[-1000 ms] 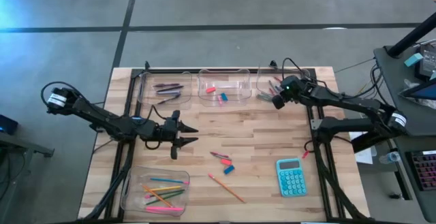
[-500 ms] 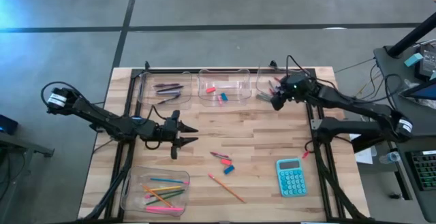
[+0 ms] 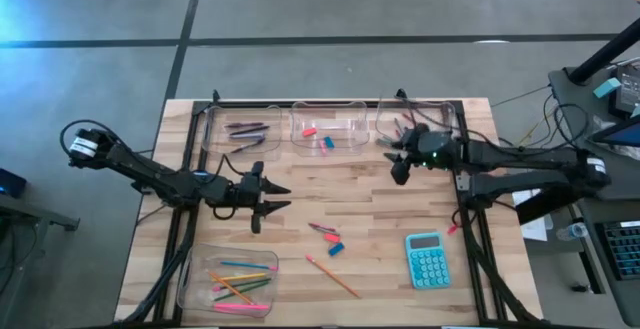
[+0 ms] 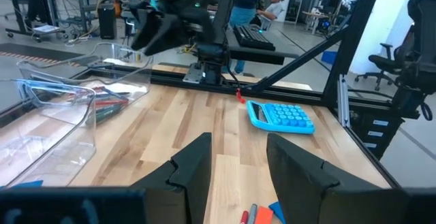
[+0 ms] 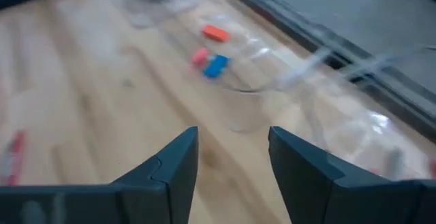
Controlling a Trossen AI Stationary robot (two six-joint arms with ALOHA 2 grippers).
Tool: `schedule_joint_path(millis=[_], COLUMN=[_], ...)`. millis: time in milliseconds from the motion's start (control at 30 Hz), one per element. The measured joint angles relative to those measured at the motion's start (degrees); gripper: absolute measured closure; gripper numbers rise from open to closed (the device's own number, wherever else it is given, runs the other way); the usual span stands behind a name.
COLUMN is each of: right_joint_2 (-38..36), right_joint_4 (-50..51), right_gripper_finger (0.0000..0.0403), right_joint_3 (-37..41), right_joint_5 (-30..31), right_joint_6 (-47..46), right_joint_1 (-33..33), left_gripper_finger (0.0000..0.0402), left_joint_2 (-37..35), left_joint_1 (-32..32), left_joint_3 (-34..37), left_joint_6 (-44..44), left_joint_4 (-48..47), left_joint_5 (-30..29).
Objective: Sort crayons/erasers/pens/pencils in bins
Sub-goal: Put the red crayon into the top right transparent bin
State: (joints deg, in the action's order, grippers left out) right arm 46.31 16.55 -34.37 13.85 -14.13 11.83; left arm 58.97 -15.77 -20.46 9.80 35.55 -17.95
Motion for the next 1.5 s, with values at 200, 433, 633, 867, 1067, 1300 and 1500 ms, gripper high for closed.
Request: schedule_joint_path(millis=[200, 433, 633, 867, 1067, 1300, 1500], right_joint_2=[3.17, 7.54, 12.88, 19.19, 24.58, 31.16, 36.48], right_joint_4=[-7.85, -15.9, -20.12, -25.74, -32.87, -40.93, -45.57], right_gripper_finger=[0.0234, 0.0234, 0.0234, 0.0234, 0.0234, 0.0234, 0.0234], right_joint_3=[0.02, 0.01, 0.04, 0.07, 0.07, 0.07, 0.09], right_joint_5=[1.46, 3.67, 4.26, 4.26, 4.24, 4.24, 4.22], right_joint_6=[-1.8, -2.47, -2.45, -2.82, -2.82, -2.85, -3.52], right_joint_1=[-8.84, -16.56, -20.62, -24.41, -27.88, -30.32, -31.06], left_gripper_finger=[0.0274, 0.0274, 0.0274, 0.0274, 0.0274, 0.0274, 0.0274], left_joint_2=[0.01, 0.02, 0.02, 0.0, 0.02, 0.02, 0.02], left_joint_1=[-0.02, -0.02, -0.02, 0.0, 0.0, 0.0, 0.0], left_joint_3=[0.04, 0.14, 0.13, 0.15, 0.15, 0.15, 0.15], left_joint_6=[0.28, 0.33, 0.36, 0.48, 0.46, 0.48, 0.59], left_joint_4=[-0.02, -0.04, -0.01, -0.02, -0.02, -0.02, -0.04], left_joint_5=[-0.46, -0.46, -0.44, -0.42, -0.4, -0.38, -0.38])
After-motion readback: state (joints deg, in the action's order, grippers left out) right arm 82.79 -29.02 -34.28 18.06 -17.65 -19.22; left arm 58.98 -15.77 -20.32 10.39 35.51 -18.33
